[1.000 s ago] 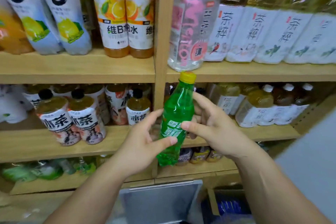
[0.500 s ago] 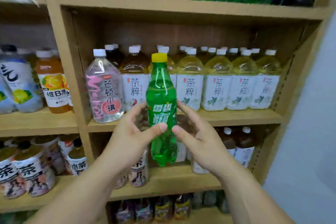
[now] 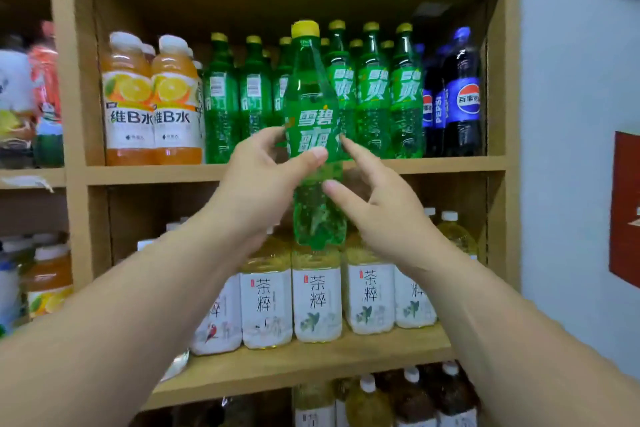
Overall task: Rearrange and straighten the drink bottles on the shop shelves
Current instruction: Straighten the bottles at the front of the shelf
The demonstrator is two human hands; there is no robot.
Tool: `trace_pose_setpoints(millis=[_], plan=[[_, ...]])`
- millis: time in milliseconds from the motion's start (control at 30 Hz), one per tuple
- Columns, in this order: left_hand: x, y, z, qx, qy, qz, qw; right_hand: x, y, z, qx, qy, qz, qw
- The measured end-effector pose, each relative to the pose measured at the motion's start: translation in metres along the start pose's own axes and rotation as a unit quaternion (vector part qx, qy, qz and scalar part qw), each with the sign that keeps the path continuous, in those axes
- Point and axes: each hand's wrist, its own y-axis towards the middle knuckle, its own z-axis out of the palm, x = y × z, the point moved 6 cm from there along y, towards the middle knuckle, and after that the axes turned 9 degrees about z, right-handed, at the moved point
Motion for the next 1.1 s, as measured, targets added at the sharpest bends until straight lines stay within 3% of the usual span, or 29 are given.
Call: trace_pose_setpoints(millis=[200, 400, 667, 900, 1100], plan=[[-0.038, 0.088, -0.003, -0.032, 0.076, 0.043, 0.996, 0.018, 0.069, -0.023, -0.009, -0.092, -0.016, 0.996], [-0.008, 0.132, -0.008, -0.057, 0.126, 0.0, 0.99, -0.034, 0.103, -0.039, -0.079, -0.287, 0.09, 0.95], [0.039, 0.147, -0.004, -0.05, 0.204, -0.048, 0.977, -0.074, 0.114, -0.011, -0.035, -0.355, 0.083, 0.931], [0.061, 0.137, -0.009, 0.053, 0.267, -0.071, 0.96, -0.078, 0.112, -0.01, -0.017, -0.384, 0.083, 0.92], [0.072, 0.139, -0.003, 0.024, 0.276, -0.058, 0.959, -0.077, 0.11, -0.011, -0.022, -0.394, 0.081, 0.915]])
